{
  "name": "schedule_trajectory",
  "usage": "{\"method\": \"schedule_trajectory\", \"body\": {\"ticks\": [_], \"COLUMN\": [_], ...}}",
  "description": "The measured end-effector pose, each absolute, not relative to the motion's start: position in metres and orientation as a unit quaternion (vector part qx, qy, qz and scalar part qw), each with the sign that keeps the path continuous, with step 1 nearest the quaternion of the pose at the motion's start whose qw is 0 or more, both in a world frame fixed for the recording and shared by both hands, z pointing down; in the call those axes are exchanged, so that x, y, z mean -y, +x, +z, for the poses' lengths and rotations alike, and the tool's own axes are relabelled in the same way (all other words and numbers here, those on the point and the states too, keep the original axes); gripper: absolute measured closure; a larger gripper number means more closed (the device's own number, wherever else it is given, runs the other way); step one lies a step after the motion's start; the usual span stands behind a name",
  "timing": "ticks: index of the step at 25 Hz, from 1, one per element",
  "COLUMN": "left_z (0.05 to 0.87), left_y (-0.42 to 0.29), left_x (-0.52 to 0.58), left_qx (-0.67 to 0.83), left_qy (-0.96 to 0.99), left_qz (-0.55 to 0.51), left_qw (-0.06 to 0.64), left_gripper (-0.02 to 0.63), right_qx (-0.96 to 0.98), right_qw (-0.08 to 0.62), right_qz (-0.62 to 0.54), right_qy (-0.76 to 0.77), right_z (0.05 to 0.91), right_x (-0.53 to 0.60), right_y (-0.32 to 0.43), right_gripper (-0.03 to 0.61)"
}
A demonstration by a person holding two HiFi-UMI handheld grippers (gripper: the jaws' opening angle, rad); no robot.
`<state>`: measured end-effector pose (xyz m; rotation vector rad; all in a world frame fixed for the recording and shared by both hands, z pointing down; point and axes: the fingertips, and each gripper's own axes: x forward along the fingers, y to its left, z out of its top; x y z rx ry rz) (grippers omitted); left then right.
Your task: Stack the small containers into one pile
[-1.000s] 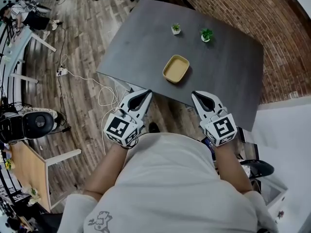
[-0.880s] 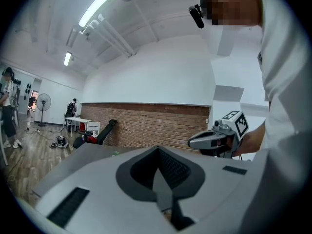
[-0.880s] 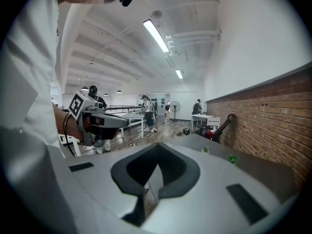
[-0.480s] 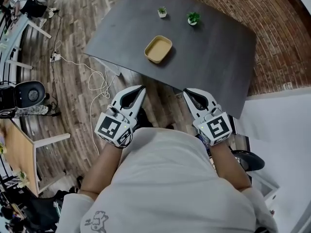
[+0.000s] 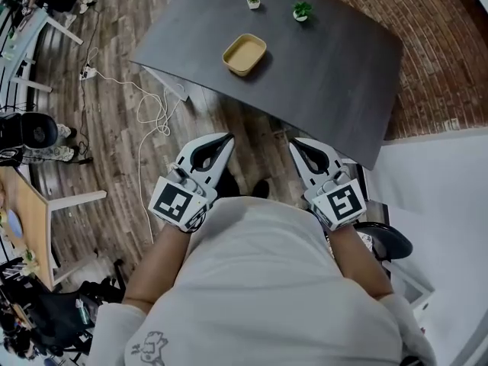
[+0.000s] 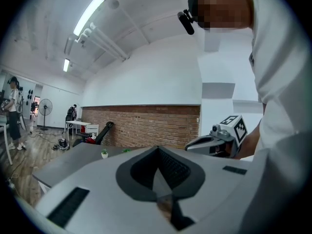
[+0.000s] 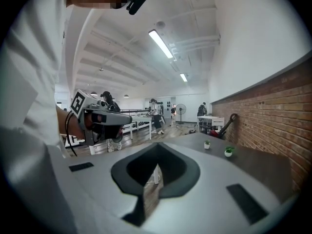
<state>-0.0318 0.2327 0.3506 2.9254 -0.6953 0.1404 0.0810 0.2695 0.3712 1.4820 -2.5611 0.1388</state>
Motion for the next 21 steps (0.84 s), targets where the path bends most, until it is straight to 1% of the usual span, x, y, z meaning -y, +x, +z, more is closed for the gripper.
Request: {"method": "schedule_trajectory", "body": {"ticks": [12, 21], "left_z": [0.345, 0.343], "left_y": [-0.054, -0.064], "left_x": [-0.252, -0.261], "left_qx": [0.266, 0.281], "left_qy": [0.961, 0.957], "left_qz": [0.033, 0.028], "left_qw": [0.073, 0.072], "left_gripper": [0.603, 0.603], "right_qx": [0.87, 0.861], "right_qw": [0.094, 0.085], "right_qz": [0.032, 0.028], "right_qy": [0.483, 0.5], "right_z": [0.365, 0.357], "right_x": [-0.284, -0.29], "right_y": [0.064, 0.07], "right_gripper": [0.573, 0.574]}}
